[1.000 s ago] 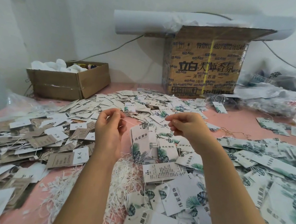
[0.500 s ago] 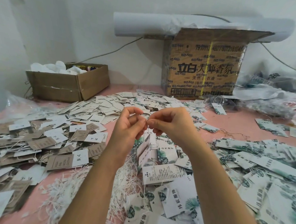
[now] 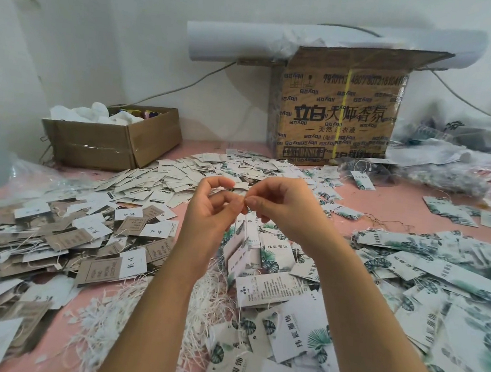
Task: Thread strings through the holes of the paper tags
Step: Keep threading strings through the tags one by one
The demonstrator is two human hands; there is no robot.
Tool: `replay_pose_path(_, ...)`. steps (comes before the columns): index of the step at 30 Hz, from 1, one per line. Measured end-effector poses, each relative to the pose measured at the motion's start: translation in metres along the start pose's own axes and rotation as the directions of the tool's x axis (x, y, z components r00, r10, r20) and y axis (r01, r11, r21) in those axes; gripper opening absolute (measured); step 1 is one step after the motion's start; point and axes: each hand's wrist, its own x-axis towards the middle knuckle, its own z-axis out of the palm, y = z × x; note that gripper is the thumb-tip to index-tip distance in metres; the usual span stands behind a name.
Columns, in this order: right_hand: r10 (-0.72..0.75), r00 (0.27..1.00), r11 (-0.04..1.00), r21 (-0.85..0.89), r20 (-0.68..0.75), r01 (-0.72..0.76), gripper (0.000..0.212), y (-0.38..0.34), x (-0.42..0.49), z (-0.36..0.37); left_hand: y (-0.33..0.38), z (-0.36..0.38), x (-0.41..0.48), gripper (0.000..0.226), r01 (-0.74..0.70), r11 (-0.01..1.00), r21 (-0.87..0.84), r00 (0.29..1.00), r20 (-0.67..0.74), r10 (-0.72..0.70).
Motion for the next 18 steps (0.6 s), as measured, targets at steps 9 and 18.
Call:
replay_pose_path(9, 0.043, 0.999, 0.985, 0.166, -0.025, -0.038, 0.022, 0.003, 0.0006, 0.0071, -0.0005, 0.0014, 0.0005, 0.029, 0.019, 0.998, -0.057, 0.996, -0.088, -0.024)
replay_pose_path(18, 0.067, 0.996, 0.994, 0.095, -0.066, -0.061, 0.022, 0.0052, 0.003, 0.0086, -0.0024, 0.0047, 0.0016, 0.021, -0.022, 0.999, 0.049, 0.995, -0.092, 0.026)
